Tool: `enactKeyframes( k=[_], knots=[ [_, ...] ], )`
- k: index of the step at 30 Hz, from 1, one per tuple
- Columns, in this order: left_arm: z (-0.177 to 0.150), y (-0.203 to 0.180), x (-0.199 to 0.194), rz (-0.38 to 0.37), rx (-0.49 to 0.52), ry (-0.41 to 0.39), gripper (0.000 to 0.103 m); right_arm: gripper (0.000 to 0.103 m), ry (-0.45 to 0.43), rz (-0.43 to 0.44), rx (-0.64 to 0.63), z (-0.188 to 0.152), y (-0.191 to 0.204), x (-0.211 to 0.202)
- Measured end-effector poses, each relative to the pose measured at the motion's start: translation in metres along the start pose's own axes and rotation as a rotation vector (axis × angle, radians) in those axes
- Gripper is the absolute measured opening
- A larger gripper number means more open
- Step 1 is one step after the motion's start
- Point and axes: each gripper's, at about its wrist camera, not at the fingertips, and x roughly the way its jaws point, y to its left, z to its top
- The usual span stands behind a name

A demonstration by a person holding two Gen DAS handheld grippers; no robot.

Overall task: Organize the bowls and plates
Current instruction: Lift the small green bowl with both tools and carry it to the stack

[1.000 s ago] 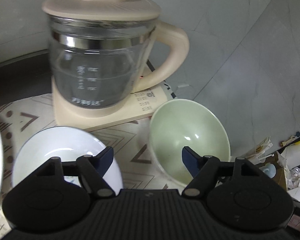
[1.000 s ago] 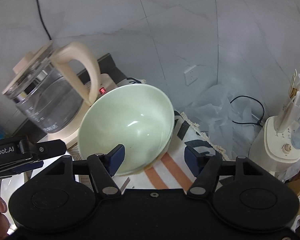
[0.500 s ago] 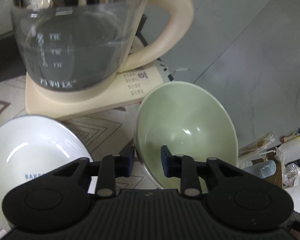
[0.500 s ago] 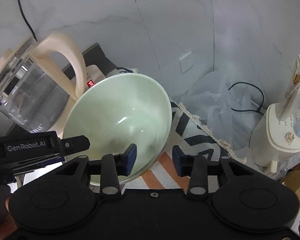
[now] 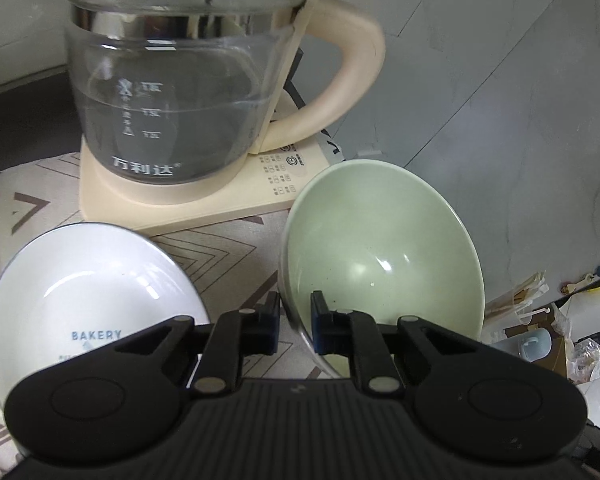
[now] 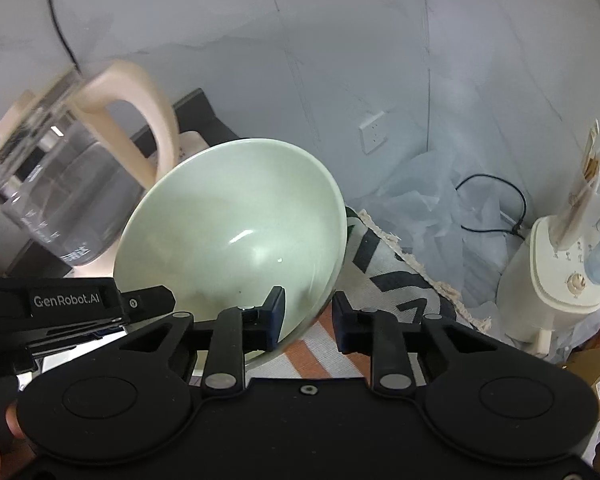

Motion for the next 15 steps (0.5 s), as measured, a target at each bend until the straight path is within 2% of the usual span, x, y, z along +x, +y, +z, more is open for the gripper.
enactKeyframes(
  k=[15],
  knots=[
    [-0.025, 0.001, -0.071, 0.029, -0.04, -0.12, 0.014, 0.025, -0.067, 0.081, -0.083, -0.011, 0.013, -0.049]
  ],
)
